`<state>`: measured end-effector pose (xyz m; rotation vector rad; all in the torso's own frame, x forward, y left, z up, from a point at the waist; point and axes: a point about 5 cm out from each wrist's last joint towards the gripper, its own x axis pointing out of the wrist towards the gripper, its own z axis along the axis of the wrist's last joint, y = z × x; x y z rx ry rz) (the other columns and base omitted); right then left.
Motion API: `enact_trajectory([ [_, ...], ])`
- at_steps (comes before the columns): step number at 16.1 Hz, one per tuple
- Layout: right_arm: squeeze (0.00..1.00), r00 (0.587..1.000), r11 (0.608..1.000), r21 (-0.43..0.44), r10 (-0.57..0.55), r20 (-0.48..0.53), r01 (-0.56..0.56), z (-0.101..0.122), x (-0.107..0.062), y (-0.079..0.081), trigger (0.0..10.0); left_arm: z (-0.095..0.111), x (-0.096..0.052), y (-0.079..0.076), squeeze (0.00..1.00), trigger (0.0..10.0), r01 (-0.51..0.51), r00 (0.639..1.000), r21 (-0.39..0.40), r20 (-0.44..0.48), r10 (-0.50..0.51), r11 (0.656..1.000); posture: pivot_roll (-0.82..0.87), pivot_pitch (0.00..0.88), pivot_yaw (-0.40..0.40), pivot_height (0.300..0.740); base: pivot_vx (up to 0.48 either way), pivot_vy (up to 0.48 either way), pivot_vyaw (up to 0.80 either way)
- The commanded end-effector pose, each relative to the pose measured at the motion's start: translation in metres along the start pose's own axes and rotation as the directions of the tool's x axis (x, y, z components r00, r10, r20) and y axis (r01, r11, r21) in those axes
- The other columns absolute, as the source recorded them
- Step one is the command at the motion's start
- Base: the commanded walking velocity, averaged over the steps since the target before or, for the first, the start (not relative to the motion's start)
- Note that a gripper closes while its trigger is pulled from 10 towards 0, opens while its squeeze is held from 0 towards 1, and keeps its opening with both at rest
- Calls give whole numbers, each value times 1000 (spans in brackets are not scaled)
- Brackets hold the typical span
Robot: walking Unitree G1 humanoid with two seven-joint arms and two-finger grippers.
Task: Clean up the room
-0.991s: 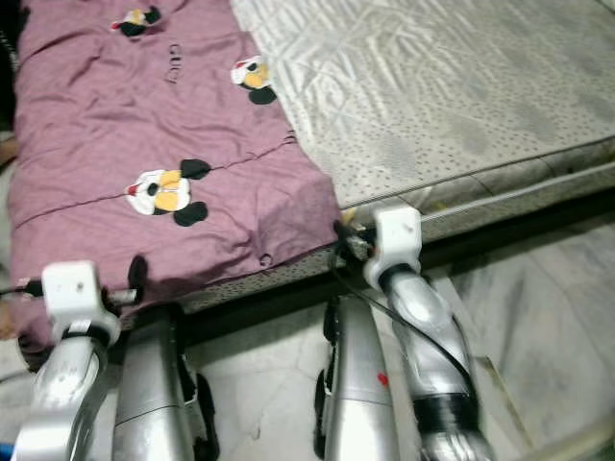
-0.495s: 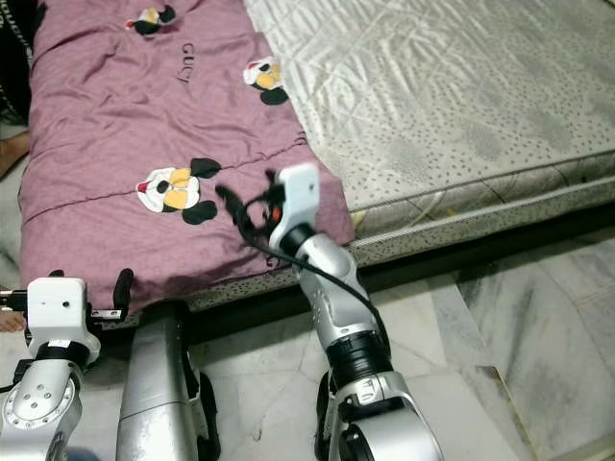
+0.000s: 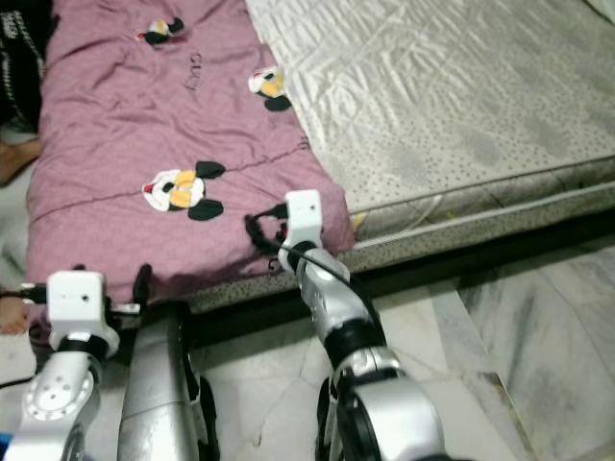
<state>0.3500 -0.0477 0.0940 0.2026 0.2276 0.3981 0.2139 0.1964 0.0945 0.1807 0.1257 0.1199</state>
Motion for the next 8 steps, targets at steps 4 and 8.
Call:
enact_trajectory([
  [4,0,981,982,14,-187,-45,188,-2,-1,-29,10000,-3,1,0,0,10000,-5,1000,0,-25,5,1000,131,121,-24,499,0,0,0],
  [8,0,905,900,120,-424,30,418,15,-15,-81,10000,-2,4,-3,0,10000,-6,1000,-8,-23,6,1000,117,122,-24,499,0,0,0],
])
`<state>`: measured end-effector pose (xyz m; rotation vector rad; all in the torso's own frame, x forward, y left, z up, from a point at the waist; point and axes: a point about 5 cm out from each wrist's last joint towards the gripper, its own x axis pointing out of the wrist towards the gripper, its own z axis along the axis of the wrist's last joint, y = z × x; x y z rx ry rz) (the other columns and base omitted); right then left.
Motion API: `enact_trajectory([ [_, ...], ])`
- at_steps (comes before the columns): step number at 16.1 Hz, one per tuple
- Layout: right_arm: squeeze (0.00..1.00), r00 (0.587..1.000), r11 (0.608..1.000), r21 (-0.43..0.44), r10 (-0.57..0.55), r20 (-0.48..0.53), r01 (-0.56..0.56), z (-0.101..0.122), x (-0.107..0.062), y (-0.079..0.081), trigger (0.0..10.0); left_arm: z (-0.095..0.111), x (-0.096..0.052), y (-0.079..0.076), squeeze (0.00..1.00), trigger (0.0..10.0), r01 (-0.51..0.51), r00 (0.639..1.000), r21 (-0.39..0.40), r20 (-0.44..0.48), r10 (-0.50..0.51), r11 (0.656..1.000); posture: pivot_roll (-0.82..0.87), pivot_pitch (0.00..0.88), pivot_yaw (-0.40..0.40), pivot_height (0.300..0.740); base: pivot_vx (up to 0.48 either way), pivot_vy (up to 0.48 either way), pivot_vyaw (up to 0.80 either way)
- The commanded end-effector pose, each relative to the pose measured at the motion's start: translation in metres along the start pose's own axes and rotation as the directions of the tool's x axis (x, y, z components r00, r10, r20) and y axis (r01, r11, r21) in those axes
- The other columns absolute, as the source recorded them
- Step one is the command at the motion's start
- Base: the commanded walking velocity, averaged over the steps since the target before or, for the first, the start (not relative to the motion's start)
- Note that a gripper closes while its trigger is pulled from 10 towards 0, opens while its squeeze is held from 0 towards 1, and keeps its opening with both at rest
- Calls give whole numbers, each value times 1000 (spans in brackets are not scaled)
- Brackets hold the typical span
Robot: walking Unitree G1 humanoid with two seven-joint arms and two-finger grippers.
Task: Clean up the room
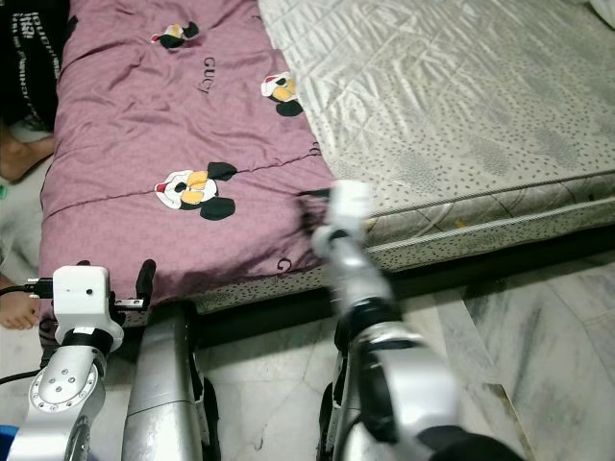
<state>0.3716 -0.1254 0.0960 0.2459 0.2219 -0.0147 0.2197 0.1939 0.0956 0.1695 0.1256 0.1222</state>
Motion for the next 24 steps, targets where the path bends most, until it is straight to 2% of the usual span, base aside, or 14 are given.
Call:
enact_trajectory([
  [1,0,997,997,11,-81,12,81,-1,-3,-23,10000,-5,-2,-1,0,10000,-2,1000,1,-24,2,1000,108,120,-25,499,0,0,0],
  [3,0,994,994,-25,-105,42,106,-5,-11,-49,10000,-6,-2,-4,0,10000,3,1000,-10,-25,-3,1000,86,116,-28,499,0,0,0],
  [4,0,995,996,-41,-80,61,82,-9,-16,-54,10000,-6,-2,-5,0,10000,4,1000,-14,-24,-5,1000,75,116,-28,499,0,0,0],
  [6,0,989,992,-126,44,138,-27,-15,-42,-58,10000,-6,1,-9,0,10000,12,1000,-27,-20,-13,1000,46,113,-22,499,0,0,0],
  [7,0,986,991,-123,70,154,-51,-15,-53,-57,10000,-7,2,-11,0,10000,16,1000,-33,-21,-17,999,41,112,-20,499,0,0,0],
  [8,0,976,981,-167,126,180,-96,-13,-67,-49,10000,-7,4,-13,0,10000,24,999,-39,-22,-25,999,22,106,-8,499,0,0,0],
  [9,0,968,976,-171,165,190,-133,-13,-80,-35,10000,-8,7,-16,0,10000,40,999,-52,-23,-41,998,-4,98,24,499,0,0,0],
  [10,0,962,972,-180,187,201,-151,-11,-85,-28,10000,-9,7,-17,0,10000,44,999,-57,-26,-45,997,-6,97,27,499,0,0,0],
  [12,0,951,980,-121,183,248,-157,0,-94,-20,10000,-7,13,-20,0,10000,66,998,-57,-14,-67,996,-18,68,42,508,0,0,0],
  [15,0,940,972,-166,208,269,-168,16,-92,-17,10000,2,26,-26,0,10000,77,997,-72,26,-76,994,-28,33,49,535,0,0,0],
  [17,0,938,961,-231,214,273,-152,30,-83,-21,10000,8,37,-27,0,10000,89,995,-64,50,-85,994,-31,0,60,563,0,0,0],
  [19,0,935,954,-248,234,268,-168,33,-81,-21,10000,8,40,-25,0,10000,80,996,-67,46,-77,995,-39,0,67,577,0,0,0],
  [22,0,914,926,-316,298,276,-206,55,-74,-22,10000,5,44,-30,0,10000,91,995,-80,47,-88,993,-45,0,84,614,0,0,0],
  [24,0,918,923,-330,292,268,-197,62,-73,-27,10000,4,46,-30,0,10000,98,995,-66,43,-96,993,-51,0,89,637,0,0,0],
])
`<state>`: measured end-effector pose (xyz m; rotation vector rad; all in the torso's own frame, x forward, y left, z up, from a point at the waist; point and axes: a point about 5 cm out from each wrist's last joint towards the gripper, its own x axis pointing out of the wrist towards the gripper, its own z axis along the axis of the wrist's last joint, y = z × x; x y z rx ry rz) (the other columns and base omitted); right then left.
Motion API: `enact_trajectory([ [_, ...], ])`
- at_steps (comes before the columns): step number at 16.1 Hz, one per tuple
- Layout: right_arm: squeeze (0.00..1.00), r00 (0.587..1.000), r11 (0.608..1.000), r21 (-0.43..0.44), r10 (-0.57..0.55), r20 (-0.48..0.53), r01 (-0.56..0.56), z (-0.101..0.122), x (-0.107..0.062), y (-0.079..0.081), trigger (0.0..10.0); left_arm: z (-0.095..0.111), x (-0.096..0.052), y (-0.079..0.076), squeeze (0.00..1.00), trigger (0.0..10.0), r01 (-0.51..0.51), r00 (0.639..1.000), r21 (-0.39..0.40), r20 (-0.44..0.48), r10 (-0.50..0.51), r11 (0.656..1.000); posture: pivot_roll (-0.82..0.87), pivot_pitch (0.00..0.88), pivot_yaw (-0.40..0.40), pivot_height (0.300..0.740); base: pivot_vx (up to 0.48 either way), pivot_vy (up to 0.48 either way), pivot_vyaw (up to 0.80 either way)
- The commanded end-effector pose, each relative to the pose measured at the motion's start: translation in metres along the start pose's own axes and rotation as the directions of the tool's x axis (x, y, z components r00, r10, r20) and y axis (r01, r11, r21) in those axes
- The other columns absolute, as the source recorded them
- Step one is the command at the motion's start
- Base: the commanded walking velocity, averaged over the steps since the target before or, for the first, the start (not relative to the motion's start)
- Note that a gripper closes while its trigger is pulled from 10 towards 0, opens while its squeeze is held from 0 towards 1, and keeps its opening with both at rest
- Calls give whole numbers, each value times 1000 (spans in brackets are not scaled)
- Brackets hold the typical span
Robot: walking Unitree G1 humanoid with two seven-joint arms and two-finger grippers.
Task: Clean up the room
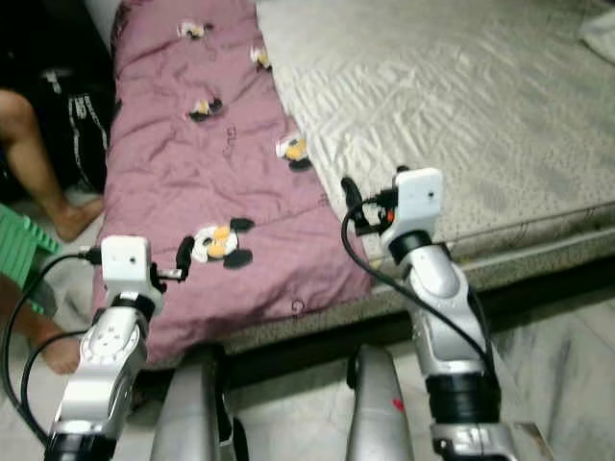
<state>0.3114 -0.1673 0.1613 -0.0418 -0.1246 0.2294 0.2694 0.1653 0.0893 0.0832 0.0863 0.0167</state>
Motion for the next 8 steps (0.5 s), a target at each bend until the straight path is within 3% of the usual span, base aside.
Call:
enact_trajectory([
  [1,0,1000,1000,-1,-4,1,4,4,0,-5,10000,-2,1,6,0,10000,-10,1000,19,-2,10,1000,-53,0,90,651,0,0,0],
  [6,0,999,1000,-2,2,-51,-2,-12,-17,4,10000,-4,3,2,0,10000,-2,1000,23,-12,2,1000,-51,0,61,699,0,0,0],
  [8,0,988,988,89,-116,-99,125,-26,-22,5,10000,0,6,-4,0,10000,6,1000,24,5,-6,1000,-32,0,23,722,0,0,0],
])
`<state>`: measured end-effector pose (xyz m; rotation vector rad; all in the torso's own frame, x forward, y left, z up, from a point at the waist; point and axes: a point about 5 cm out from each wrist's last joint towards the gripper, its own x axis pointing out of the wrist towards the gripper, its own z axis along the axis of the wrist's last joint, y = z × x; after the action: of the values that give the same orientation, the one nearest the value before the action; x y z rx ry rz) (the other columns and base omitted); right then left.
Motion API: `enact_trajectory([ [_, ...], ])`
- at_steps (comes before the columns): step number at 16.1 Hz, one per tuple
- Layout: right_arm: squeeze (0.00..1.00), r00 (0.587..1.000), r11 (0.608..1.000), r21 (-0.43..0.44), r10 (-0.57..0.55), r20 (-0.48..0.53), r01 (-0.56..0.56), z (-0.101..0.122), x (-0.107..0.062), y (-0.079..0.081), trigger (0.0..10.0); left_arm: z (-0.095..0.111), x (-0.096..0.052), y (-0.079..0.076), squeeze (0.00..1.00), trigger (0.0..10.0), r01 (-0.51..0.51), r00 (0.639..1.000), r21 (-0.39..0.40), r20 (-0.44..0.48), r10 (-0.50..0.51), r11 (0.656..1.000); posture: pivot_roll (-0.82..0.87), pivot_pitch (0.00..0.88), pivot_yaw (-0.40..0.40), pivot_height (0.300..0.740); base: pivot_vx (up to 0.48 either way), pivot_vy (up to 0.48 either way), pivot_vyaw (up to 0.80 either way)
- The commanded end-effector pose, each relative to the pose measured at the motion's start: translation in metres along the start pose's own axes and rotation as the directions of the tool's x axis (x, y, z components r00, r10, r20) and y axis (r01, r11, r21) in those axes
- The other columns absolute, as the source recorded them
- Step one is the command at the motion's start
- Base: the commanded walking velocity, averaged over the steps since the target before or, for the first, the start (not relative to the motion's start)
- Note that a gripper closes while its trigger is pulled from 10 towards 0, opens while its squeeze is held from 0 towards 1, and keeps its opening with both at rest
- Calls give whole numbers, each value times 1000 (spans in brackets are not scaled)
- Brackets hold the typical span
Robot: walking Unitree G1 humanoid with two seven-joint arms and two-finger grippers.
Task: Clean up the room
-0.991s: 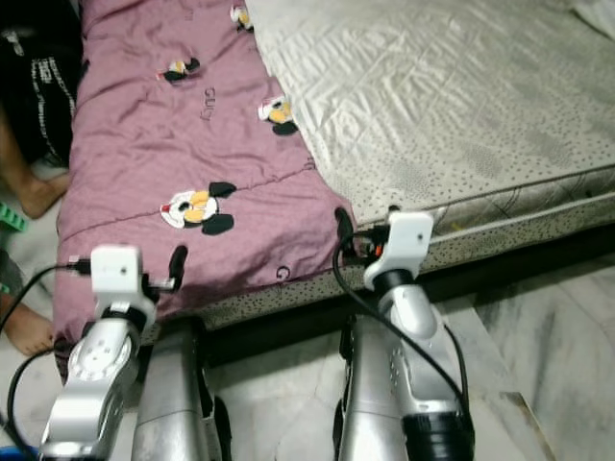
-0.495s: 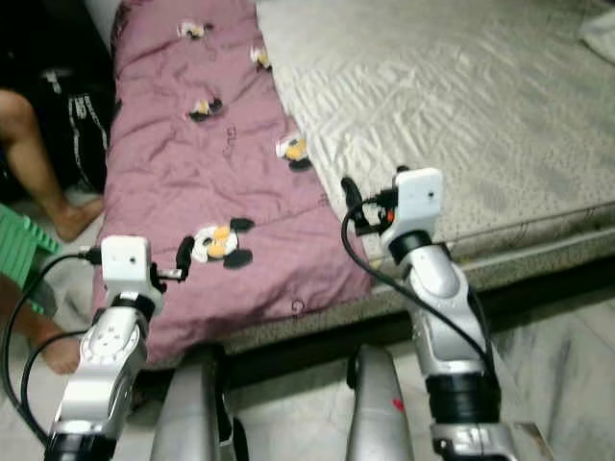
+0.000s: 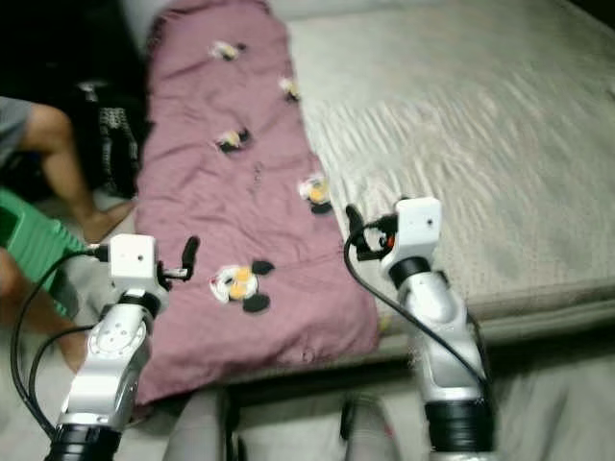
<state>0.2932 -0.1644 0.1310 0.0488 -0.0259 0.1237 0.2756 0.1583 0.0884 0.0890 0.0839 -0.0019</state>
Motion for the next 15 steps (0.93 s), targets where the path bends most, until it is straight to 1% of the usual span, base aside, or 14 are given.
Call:
enact_trajectory([
  [1,0,998,998,-14,-67,9,67,-4,-2,-1,10000,4,2,5,0,10000,-26,1000,25,17,25,999,-29,0,23,740,0,0,0],
  [2,0,996,996,4,-88,8,88,-5,-3,0,10000,3,1,7,0,10000,-32,999,19,14,32,999,-28,0,29,740,0,0,0],
  [3,0,993,992,17,-121,7,121,-8,-4,0,10000,1,-2,10,0,10000,-33,999,18,10,33,999,-28,0,33,740,0,0,0],
  [4,0,990,990,20,-140,8,140,-9,-6,-1,10000,-1,-5,9,0,10000,-27,1000,21,8,26,999,-27,0,35,740,0,0,0],
  [5,0,988,988,17,-153,4,153,-10,-8,-3,10000,-2,-7,8,0,10000,-33,999,36,6,33,999,-28,0,34,740,0,0,0],
  [7,0,985,985,-11,-170,-4,170,-13,-12,-9,10000,-1,-8,3,0,10000,-23,1000,36,18,23,999,-37,0,26,740,0,0,0],
  [8,0,985,985,-20,-170,-5,170,-13,-14,-10,10000,-1,-8,1,0,10000,-26,1000,20,16,26,999,-41,0,21,740,0,0,0],
  [9,0,985,985,-21,-172,-9,172,-14,-14,-11,10000,-1,-9,-1,0,10000,-26,1000,22,18,25,999,-46,0,16,740,0,0,0],
  [10,0,984,984,-21,-175,-13,175,-14,-15,-12,10000,-2,-10,-3,0,10000,-25,1000,2,9,25,1000,-48,0,10,740,0,0,0],
  [12,0,985,985,-31,-171,-26,170,-17,-18,-12,10000,-4,-13,-6,0,10000,-13,1000,4,3,13,1000,-51,0,3,740,0,0,0],
  [13,0,986,986,-41,-161,-41,160,-20,-20,-11,10000,-7,-15,-6,0,10000,-11,1000,1,-6,11,1000,-52,0,2,740,0,0,0],
  [15,0,985,986,-39,-165,-47,163,-21,-20,-11,10000,-8,-15,-5,0,10000,-15,1000,-32,-16,15,999,-53,0,2,740,0,0,0],
])
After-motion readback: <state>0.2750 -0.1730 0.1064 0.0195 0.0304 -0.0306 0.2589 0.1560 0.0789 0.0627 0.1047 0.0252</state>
